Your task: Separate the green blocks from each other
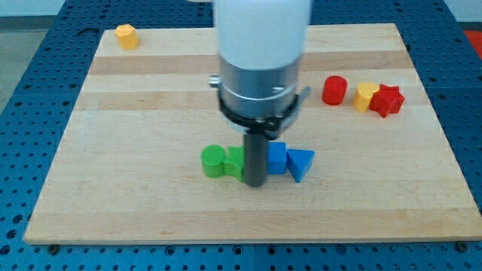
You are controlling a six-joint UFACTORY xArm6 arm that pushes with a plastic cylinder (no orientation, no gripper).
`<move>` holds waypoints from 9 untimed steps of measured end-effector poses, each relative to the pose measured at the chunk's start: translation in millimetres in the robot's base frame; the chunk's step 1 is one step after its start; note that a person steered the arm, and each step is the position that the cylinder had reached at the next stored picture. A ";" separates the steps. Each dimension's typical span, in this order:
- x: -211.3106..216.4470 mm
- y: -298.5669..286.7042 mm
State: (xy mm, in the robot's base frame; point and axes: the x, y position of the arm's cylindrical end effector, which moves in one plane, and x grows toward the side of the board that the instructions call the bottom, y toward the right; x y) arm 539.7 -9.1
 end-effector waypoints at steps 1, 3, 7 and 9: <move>1.8 -7.2; 16.2 -16.9; -81.6 -36.4; -76.6 -40.3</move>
State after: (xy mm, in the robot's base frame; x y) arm 463.0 -49.4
